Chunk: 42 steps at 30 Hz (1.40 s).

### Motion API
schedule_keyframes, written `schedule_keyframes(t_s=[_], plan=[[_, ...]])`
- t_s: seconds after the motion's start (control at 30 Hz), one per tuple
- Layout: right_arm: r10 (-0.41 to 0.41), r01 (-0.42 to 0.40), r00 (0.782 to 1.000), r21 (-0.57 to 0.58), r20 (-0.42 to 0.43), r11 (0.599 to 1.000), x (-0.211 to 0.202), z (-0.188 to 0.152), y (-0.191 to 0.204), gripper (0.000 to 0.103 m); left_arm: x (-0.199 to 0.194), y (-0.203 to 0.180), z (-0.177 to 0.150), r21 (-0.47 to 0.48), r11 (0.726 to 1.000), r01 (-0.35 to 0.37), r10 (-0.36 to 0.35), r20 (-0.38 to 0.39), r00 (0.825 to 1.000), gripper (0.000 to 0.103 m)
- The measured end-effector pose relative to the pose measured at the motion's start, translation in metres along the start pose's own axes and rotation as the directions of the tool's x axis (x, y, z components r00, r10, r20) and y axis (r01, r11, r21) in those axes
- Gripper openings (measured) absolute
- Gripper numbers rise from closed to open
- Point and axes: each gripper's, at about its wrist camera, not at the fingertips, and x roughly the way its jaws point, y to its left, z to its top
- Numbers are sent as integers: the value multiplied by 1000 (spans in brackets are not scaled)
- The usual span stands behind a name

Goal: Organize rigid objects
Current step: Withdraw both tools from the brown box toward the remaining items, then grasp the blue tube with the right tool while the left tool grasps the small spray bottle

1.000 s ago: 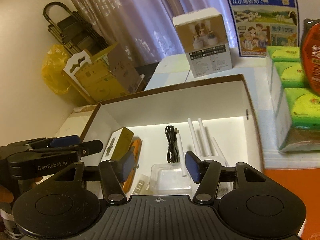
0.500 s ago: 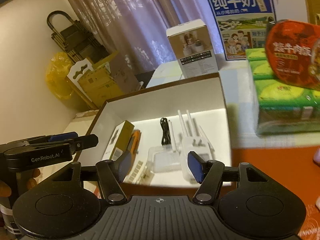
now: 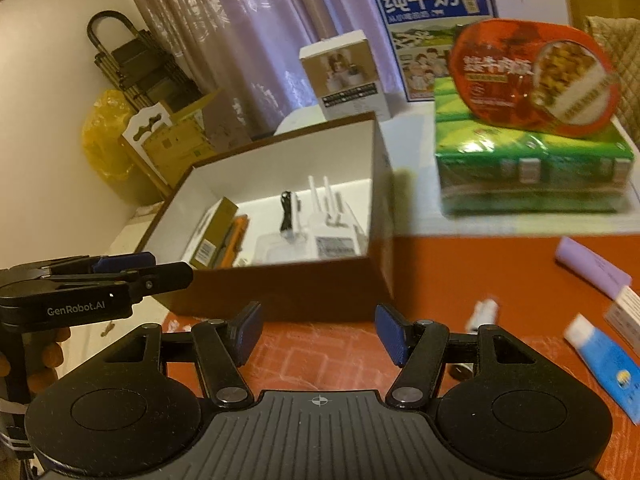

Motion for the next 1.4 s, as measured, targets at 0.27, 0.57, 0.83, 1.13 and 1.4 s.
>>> schedule_keyframes(t_s=[0.27, 0.57, 0.83, 1.13, 1.4], plan=[[-41, 42, 999, 24, -13, 999, -23, -20, -25, 59, 11, -39, -14, 36, 997, 64, -62, -48, 997, 61], [-100, 100, 995, 38, -19, 994, -49, -37, -59, 59, 27, -80, -31, 77, 990, 116, -108, -102, 989, 61], [-161, 162, 987, 67, -21, 984, -70, -48, -95, 59, 43, -117, -36, 110, 981, 158, -143, -134, 981, 61], [-231, 232, 973, 42, -30, 972, -80, -63, -131, 59, 66, -151, -45, 134, 977, 164, -143, -154, 978, 61], [-255, 252, 966, -66, -40, 966, -65, -70, -154, 59, 94, -171, -47, 148, 978, 147, -123, -164, 979, 60]])
